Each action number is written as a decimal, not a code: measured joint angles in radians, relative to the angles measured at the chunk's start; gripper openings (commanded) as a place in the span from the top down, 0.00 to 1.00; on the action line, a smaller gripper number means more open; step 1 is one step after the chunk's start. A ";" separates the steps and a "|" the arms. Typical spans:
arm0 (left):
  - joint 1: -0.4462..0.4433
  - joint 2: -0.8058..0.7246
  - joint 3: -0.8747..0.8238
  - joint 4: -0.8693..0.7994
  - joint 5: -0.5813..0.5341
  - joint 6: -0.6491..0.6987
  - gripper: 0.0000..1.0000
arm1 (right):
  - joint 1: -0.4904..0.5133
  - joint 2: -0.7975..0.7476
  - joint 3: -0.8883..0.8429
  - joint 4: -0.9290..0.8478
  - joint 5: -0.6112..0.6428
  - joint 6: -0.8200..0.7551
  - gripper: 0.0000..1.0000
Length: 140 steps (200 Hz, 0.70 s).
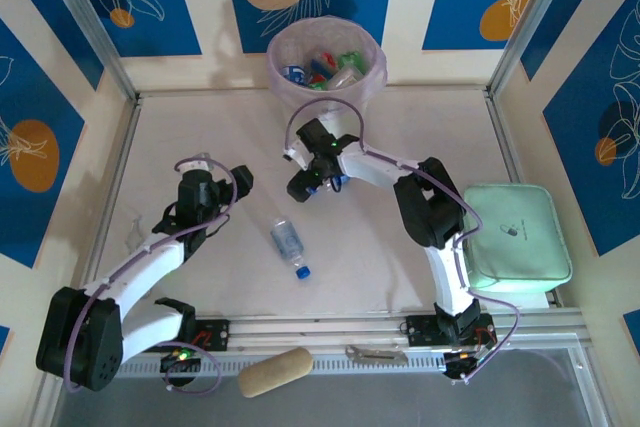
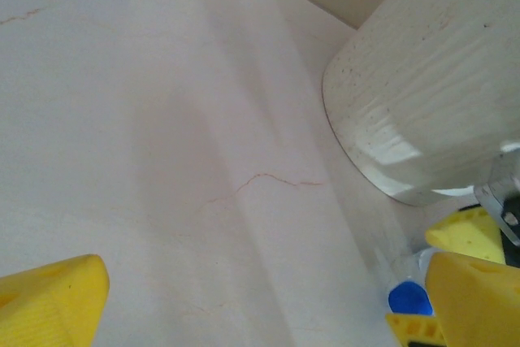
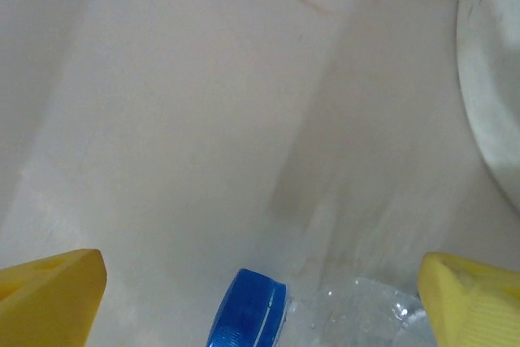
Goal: Put the plastic bottles in the bin
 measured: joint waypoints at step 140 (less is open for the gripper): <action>0.000 0.026 0.002 0.039 0.027 -0.030 0.00 | 0.037 -0.230 -0.169 -0.097 0.317 0.741 0.01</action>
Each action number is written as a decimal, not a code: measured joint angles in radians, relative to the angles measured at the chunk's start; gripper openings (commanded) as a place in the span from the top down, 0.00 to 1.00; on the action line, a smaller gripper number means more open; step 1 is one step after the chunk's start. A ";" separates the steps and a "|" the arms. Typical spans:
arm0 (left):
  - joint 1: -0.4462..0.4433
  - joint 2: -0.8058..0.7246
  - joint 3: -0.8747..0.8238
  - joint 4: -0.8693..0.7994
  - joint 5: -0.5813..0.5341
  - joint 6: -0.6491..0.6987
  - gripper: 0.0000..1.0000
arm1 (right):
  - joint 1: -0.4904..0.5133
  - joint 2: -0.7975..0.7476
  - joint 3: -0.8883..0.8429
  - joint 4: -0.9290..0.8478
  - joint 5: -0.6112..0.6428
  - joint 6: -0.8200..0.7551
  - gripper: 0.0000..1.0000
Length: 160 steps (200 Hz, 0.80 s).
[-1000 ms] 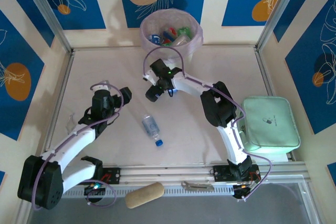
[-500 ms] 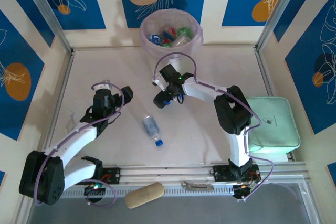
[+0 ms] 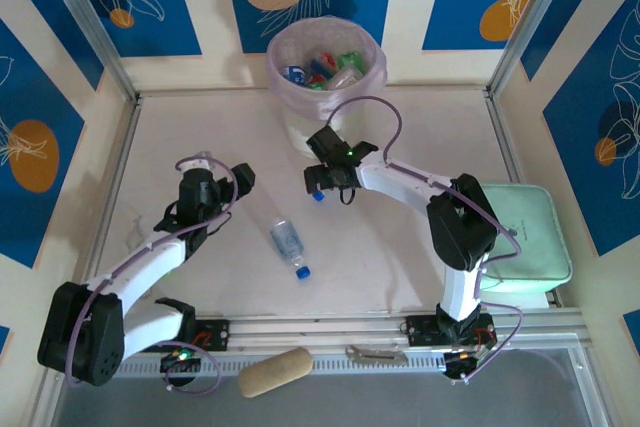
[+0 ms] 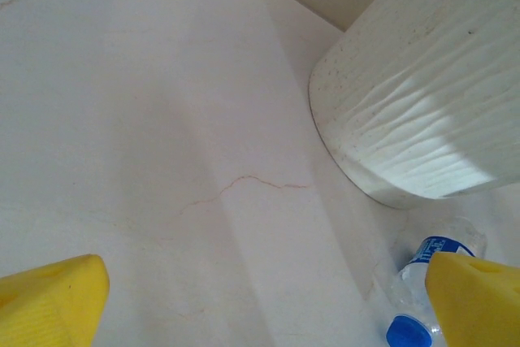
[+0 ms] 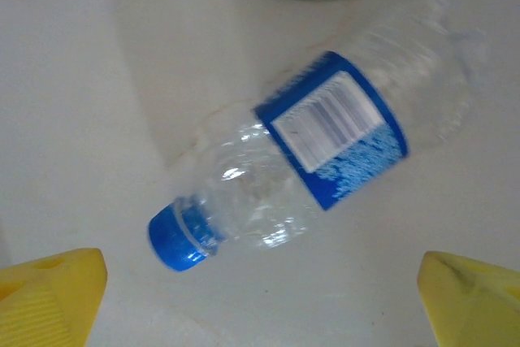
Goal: Put the plastic bottles in the bin
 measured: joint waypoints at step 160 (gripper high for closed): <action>0.000 -0.060 0.000 -0.025 0.006 0.001 0.00 | -0.066 0.247 0.134 0.022 0.090 0.349 0.16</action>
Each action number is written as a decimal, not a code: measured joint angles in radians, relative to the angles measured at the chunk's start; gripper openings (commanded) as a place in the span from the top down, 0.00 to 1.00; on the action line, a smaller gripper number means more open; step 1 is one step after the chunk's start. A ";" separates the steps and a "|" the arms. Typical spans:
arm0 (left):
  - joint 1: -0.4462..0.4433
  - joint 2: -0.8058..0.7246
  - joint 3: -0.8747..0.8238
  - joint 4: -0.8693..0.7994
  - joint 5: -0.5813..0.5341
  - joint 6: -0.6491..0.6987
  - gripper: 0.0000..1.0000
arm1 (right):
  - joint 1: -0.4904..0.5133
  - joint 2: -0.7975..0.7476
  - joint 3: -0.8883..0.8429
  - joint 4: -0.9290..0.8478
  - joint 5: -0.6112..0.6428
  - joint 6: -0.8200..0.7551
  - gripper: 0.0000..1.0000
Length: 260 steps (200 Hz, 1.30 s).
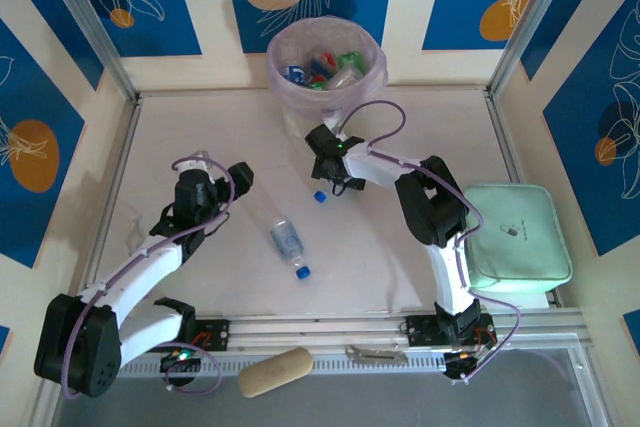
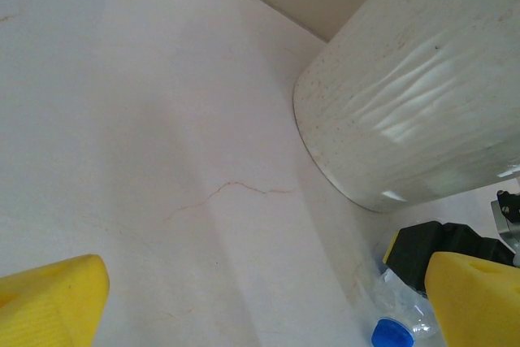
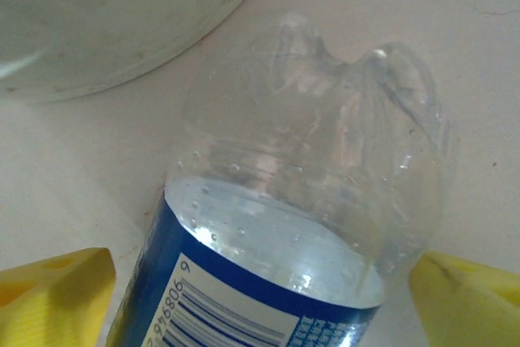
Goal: Put the plastic bottles in the bin
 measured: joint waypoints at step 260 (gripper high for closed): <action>0.021 0.116 -0.051 0.085 -0.016 -0.001 0.00 | -0.170 -0.810 -0.357 0.345 -0.117 -0.367 0.53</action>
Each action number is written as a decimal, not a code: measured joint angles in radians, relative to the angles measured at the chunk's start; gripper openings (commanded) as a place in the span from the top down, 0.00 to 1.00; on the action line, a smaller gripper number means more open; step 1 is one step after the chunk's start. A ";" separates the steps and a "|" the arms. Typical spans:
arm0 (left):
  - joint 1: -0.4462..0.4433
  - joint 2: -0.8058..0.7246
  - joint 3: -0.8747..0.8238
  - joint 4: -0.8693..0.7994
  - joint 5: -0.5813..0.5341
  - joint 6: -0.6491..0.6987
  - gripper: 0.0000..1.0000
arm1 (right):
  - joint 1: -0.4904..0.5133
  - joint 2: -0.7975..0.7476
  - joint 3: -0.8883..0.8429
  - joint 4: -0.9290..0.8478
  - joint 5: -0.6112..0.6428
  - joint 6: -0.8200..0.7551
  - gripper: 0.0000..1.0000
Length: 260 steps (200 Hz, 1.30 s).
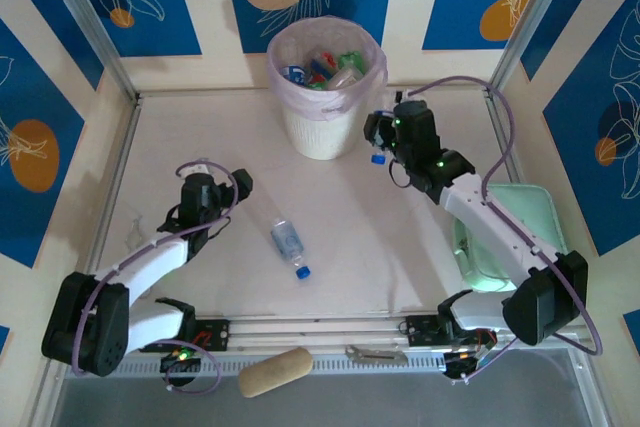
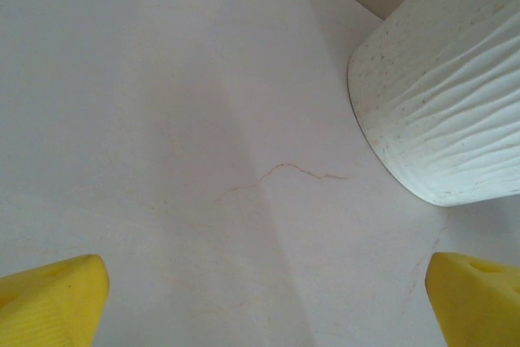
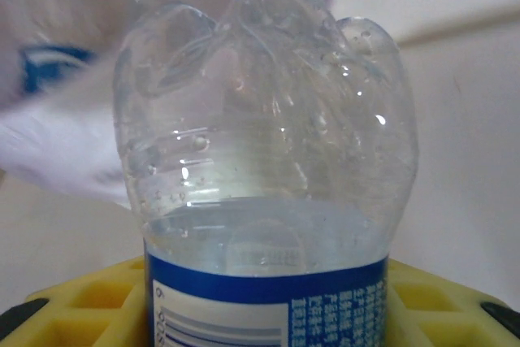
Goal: Put the plastic bottles in the bin
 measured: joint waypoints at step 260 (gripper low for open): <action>0.002 -0.344 -0.103 -0.229 0.050 0.185 0.00 | -0.053 0.974 1.283 -0.167 -0.282 -0.072 0.21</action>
